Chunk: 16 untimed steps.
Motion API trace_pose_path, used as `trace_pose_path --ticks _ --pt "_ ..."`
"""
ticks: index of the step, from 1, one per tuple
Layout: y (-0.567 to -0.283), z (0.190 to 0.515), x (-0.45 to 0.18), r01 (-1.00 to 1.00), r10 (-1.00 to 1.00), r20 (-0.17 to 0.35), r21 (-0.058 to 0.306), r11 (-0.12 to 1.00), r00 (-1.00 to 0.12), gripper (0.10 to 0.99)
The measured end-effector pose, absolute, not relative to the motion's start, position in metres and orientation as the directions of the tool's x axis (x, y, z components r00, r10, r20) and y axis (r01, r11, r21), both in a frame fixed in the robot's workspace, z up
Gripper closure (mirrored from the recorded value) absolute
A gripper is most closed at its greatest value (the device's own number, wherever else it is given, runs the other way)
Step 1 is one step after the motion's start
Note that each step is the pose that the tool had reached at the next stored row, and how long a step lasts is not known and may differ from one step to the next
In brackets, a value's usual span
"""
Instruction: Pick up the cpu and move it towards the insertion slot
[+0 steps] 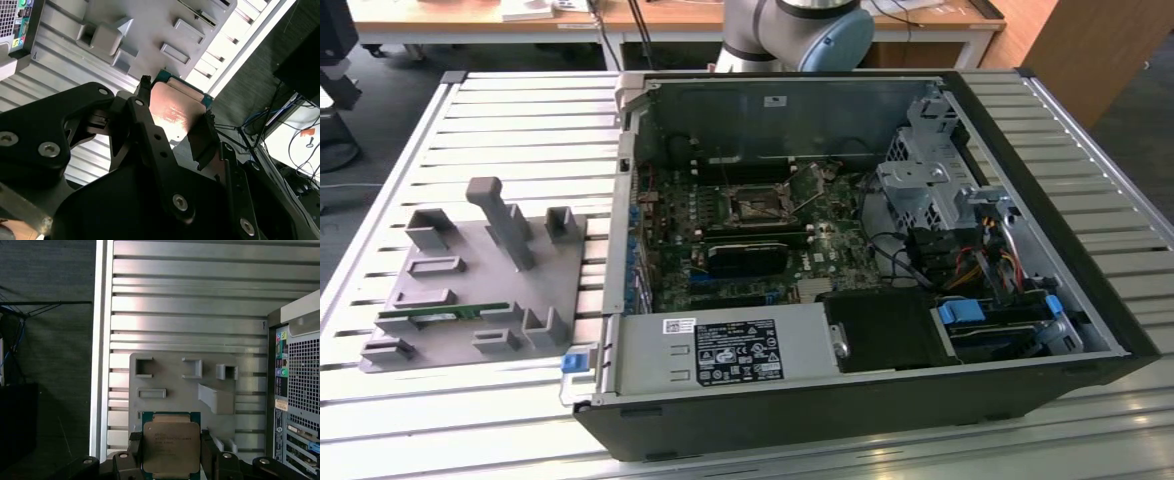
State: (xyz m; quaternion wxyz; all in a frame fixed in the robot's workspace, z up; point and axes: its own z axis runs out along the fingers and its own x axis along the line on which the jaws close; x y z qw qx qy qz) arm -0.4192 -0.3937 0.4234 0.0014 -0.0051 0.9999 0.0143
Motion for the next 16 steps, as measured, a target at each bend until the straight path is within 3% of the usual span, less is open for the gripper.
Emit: trace_pose_path --ticks 16 --pt "-0.394 0.423 -0.393 -0.010 -0.010 -0.003 0.029 1.000 -1.000 0.541"
